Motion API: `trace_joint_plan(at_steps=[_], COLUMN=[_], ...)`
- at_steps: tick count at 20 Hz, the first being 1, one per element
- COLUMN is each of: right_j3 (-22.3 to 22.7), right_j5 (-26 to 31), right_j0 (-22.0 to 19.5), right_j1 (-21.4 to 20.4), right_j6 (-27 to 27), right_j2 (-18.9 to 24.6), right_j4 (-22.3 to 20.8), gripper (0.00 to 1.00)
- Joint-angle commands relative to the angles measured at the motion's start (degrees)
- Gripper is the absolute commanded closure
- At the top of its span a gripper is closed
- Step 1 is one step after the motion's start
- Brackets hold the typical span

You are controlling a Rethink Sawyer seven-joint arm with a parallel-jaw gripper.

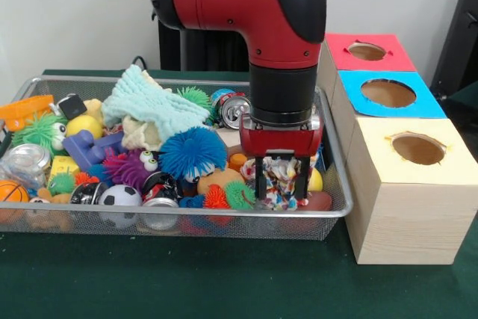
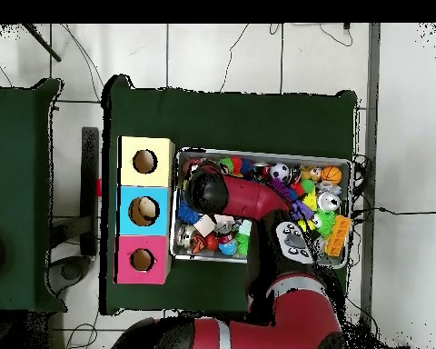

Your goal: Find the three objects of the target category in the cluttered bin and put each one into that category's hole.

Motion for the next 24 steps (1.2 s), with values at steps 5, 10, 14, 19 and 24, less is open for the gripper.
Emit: trace_joint_plan(at_steps=[5, 10, 14, 19, 24], right_j3=[-5.07, -5.30, -6.03, -8.47, -9.21], right_j5=[1.19, 6.84, 10.30, 6.76, 4.06], right_j0=[-3.09, -2.54, -2.31, -2.25, -2.37], right_j1=[-0.78, -4.97, -5.49, 0.77, 4.10], right_j6=[2.64, 2.07, 1.82, 1.58, 1.77], right_j2=[6.70, 5.77, 5.09, 5.25, 5.36], right_j4=[-2.16, -1.29, -0.88, -2.39, -3.51], gripper=[0.00, 0.00, 0.00, 0.00, 0.00])
